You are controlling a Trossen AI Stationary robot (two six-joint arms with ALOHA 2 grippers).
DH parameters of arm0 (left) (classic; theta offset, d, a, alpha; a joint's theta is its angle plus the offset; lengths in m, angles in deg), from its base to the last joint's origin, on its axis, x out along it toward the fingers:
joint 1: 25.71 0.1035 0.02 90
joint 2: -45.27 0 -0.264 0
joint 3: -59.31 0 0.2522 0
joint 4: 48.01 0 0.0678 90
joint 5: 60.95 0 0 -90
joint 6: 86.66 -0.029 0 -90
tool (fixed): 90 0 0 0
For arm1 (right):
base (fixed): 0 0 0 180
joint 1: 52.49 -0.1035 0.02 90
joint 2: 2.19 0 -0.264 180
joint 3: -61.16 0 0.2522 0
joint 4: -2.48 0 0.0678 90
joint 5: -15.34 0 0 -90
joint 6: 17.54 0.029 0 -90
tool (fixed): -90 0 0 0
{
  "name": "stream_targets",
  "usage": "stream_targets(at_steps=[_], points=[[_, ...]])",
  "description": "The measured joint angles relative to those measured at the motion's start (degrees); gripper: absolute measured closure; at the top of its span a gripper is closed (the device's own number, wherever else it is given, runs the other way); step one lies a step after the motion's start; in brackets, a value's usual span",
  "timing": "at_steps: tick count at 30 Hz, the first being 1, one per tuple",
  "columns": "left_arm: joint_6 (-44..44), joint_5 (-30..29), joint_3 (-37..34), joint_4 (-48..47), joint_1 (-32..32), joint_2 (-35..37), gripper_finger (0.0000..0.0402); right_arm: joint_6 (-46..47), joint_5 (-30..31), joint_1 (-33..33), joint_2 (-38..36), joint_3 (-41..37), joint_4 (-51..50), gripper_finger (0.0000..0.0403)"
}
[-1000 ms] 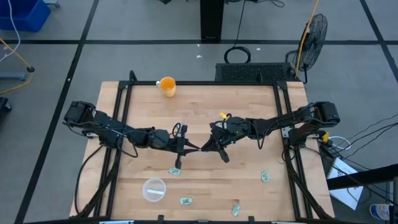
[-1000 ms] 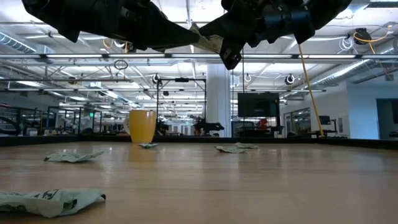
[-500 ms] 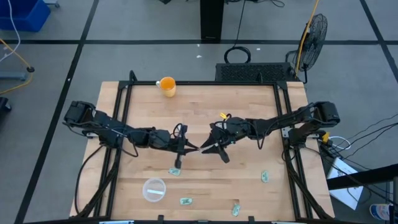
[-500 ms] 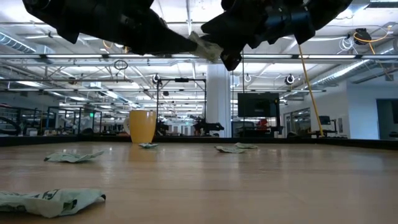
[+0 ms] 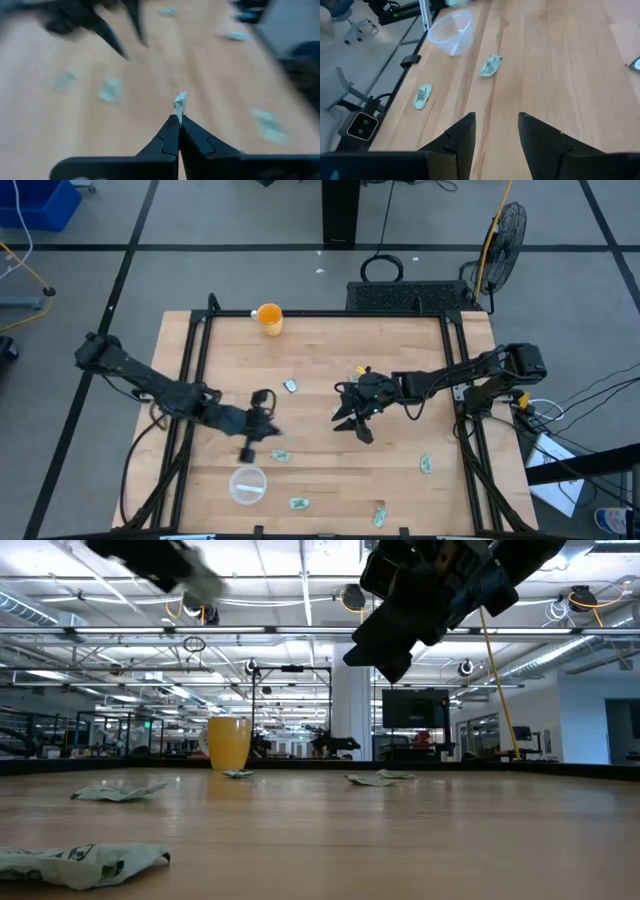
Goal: Pick and place Stevia / Truvia into bins
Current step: Put the stevia packet into the transparent container
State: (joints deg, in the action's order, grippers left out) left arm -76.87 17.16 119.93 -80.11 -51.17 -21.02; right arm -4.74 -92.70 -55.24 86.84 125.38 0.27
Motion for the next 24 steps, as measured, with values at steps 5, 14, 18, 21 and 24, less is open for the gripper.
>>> stream_targets(at_steps=[5, 14, 18, 21, 24], points=[[18.6, 2.5, 0.6, -11.0, -8.2, 1.9, 0.0396, -1.5, 0.2, 0.0, 0.0, 0.0, 0.7, 0.0262], [46.8, 4.2, 0.6, -15.2, -19.8, -5.7, 0.0397, -5.1, 0.2, 0.0, 0.0, 0.0, 0.7, 0.0261], [53.1, 8.0, 0.5, -15.4, -21.6, -10.3, 0.0391, -5.1, 0.2, 0.0, 0.0, 0.0, 0.6, 0.0261], [54.1, 10.5, 0.5, -14.4, -20.7, -12.5, 0.0384, -5.1, 0.2, 0.0, 0.0, 0.0, 0.6, 0.0262], [54.0, 13.8, 0.5, -14.6, -19.0, -14.2, 0.0389, -4.6, 0.2, 0.0, 0.0, 0.0, 0.6, 0.0264]])
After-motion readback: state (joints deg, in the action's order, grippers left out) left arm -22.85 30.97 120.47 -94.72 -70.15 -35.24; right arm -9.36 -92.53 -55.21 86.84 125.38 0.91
